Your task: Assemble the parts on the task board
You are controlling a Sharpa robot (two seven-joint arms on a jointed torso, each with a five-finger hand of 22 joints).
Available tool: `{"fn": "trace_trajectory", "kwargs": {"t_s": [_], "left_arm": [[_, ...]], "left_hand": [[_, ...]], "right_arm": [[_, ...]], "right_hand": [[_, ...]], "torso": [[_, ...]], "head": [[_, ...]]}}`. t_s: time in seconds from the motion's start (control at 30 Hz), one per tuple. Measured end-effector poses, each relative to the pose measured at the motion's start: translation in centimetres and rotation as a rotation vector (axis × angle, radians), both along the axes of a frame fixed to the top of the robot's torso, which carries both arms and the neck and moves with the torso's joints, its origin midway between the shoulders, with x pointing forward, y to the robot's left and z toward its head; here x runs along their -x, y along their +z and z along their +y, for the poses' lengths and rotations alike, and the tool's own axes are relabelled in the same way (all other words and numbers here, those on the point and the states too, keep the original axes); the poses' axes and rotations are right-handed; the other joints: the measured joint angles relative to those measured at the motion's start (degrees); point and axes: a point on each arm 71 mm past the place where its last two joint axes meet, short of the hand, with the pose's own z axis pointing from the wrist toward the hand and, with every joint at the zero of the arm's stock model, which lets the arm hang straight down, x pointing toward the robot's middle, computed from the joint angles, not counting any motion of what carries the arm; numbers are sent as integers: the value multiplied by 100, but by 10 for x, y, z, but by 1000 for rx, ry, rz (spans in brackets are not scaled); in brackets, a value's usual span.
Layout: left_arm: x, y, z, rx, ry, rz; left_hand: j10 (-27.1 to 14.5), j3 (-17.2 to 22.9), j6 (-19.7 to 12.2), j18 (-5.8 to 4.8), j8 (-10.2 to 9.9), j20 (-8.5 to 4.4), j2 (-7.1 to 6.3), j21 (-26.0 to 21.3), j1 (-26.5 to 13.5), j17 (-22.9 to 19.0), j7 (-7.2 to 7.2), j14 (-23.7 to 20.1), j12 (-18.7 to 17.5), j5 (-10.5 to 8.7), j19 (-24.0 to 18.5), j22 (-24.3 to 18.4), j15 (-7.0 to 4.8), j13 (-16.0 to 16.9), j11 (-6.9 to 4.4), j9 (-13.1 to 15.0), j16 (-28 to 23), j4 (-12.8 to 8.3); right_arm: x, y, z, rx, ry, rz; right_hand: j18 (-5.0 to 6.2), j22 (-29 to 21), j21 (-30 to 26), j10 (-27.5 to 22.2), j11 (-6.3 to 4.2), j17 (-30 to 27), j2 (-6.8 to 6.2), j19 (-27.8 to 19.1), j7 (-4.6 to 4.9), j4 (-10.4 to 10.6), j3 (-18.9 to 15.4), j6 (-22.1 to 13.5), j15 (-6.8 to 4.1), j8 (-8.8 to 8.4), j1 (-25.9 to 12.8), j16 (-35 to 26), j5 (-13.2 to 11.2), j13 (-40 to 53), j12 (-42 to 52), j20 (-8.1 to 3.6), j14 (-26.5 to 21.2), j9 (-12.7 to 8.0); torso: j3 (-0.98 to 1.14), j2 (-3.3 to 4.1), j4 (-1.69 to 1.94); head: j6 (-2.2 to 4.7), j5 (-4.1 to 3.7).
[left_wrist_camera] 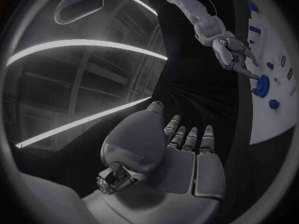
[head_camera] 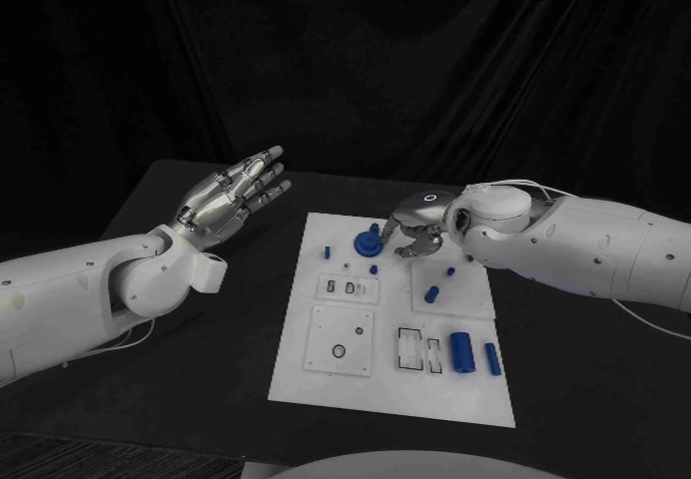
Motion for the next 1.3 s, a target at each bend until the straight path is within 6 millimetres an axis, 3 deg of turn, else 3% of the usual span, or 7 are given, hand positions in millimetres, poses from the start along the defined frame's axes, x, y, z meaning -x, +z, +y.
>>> {"fn": "trace_trajectory", "kwargs": {"t_s": [0.23, 0.3, 0.43, 0.7, 1.1, 1.27, 1.3], "left_arm": [[0, 0, 0, 0, 1, 0], [0, 0, 1, 0, 1, 0], [0, 0, 2, -1, 4, 0], [0, 0, 3, -3, 6, 1], [-1, 0, 1, -3, 2, 1], [-1, -1, 1, -4, 2, 2], [-2, -1, 0, -4, 1, 2]], "left_hand": [[0, 33, 0, 0, 0, 0, 0, 0, 0, 1, 0, 0, 0, 0, 0, 0, 0, 0, 0, -1, 0, 1], [0, 33, 0, 0, 0, 0, 0, 0, 0, 2, 0, 0, 0, 0, 0, 0, 0, 0, 0, 0, 0, 1], [0, 33, 0, 0, 0, 0, 0, 0, 0, 2, 0, 0, 0, 0, 0, 0, 0, 0, 0, -1, 0, 1], [19, 32, 0, 0, 0, 0, -22, 0, 22, 3, 0, 0, 0, 0, 0, 0, 0, 0, 19, 5, 0, 1], [19, 48, 20, 0, 22, 0, -39, 0, 39, -2, 20, 0, 0, 23, 0, -5, 0, 0, 19, 5, 0, -15], [19, 48, 20, 0, 22, 0, -45, 0, 45, -2, 20, 0, 0, 23, 0, -4, 0, 0, 19, 4, 0, -15], [19, 48, 20, 0, 22, 0, -45, 0, 45, -2, 20, 0, 0, 23, 0, -4, 0, 0, 19, 5, 0, -15]], "right_arm": [[0, 0, -1, -1, 0, -1], [1, 0, -3, -4, -2, -3], [4, 3, -13, -17, -10, -18], [8, 37, -47, -53, -48, -103], [29, 53, -103, -85, -152, -161], [35, 48, -119, -94, -191, -170], [36, 46, -123, -95, -202, -170]], "right_hand": [[0, 0, -29, 9, 75, 0, -22, -10, 76, -108, 80, 641, 34, 339, -22, 0, -57, 0, 0, 10, 8, 223], [0, -1, -30, -12, 96, 0, -22, -1, 82, -160, 29, 693, 43, 423, -22, 0, -309, 0, 0, 42, -1, 339], [0, -1, -66, 9, 136, 0, 24, -16, 138, -100, -169, 526, 63, 467, -128, -24, -1236, 0, 0, 59, 20, 565], [1, 3, -89, -11, 156, 0, -68, 0, 127, 144, -446, 95, 83, 228, -263, -46, -2087, 0, 0, 83, 0, 531], [0, 3, -15, -11, 156, 0, -145, 0, 41, 342, -643, -170, 83, 37, -230, -52, -2314, 0, 0, 83, 0, 346], [1, 3, -9, -11, 156, -1, -192, 0, 85, 391, -693, -187, 83, 32, -183, -67, -2264, 0, 0, 83, 0, 314], [0, 3, 6, -11, 156, -1, -215, 0, 142, 437, -705, -168, 83, 32, -160, -67, -2230, 0, 0, 83, 0, 308]], "torso": [[-1, 3, 1], [-2, 3, 3], [-3, 2, 5], [-2, -5, 4], [2, -3, -7], [2, -3, -8], [2, -4, -11]], "head": [[96, -13], [115, -23], [125, -38], [92, -87], [65, -135], [49, -153], [48, -157]]}}
